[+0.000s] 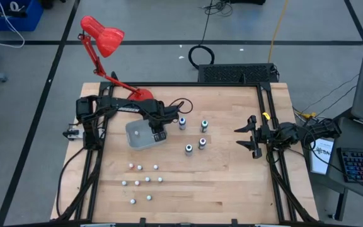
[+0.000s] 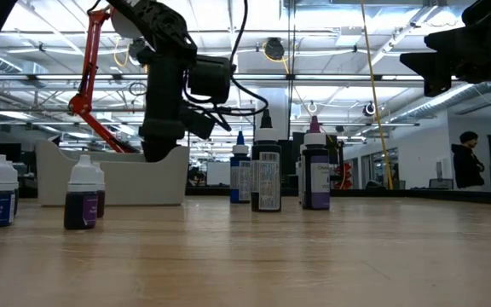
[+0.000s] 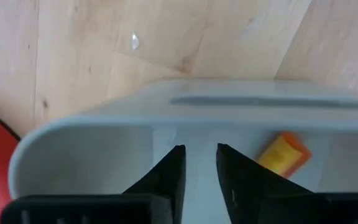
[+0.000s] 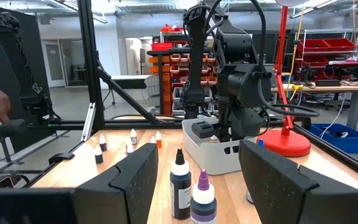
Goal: Pick & Place food coloring
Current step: Put the top small orange coloring bottle into the gray container, then put the small black coloring bottle into the gray container
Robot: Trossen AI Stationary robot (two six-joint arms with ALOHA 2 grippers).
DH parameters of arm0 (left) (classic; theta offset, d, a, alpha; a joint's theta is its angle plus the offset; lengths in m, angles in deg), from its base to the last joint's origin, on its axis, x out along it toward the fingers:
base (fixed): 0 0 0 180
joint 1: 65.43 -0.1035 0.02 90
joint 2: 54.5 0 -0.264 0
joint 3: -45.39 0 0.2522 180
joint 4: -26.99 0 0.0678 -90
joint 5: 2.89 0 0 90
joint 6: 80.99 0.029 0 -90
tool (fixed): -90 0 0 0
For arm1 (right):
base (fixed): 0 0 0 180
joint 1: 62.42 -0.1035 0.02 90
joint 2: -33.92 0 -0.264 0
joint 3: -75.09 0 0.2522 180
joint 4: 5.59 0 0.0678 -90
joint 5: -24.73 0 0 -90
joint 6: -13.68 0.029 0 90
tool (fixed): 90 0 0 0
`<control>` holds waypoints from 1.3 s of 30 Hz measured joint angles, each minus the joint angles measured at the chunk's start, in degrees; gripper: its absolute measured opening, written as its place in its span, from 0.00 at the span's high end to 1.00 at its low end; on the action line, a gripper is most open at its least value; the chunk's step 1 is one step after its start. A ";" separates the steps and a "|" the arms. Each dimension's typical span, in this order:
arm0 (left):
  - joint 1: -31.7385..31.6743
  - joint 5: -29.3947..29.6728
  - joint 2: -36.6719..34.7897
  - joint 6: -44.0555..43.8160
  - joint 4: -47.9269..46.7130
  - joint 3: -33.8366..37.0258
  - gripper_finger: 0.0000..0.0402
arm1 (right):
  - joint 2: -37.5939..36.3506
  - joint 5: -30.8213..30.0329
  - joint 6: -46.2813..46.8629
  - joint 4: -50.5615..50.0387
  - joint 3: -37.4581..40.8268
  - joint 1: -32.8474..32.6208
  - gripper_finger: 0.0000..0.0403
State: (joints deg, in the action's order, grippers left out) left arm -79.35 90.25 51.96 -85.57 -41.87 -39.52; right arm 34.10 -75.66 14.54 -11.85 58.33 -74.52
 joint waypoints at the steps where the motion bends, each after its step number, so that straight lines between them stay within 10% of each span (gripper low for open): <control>1: 0.05 0.24 0.00 0.00 -0.08 0.00 0.72 | 0.00 0.00 0.00 -0.02 0.02 0.00 0.47; 18: 0.17 -0.12 -0.29 -0.24 -4.94 -2.72 0.22 | 0.00 0.00 -0.02 0.00 0.02 0.00 0.47; 29: 1.54 4.99 -6.38 -0.48 -12.30 -10.16 0.22 | 0.00 0.00 -0.02 0.02 0.01 0.00 0.47; 39: 15.23 4.84 -21.78 -16.32 -11.21 -2.12 0.25 | 0.39 0.00 0.00 -0.45 0.00 0.00 0.47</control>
State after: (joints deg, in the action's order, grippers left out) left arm -64.12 95.09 30.18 -101.90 -53.08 -41.64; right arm 34.50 -75.66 14.54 -12.30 58.33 -74.52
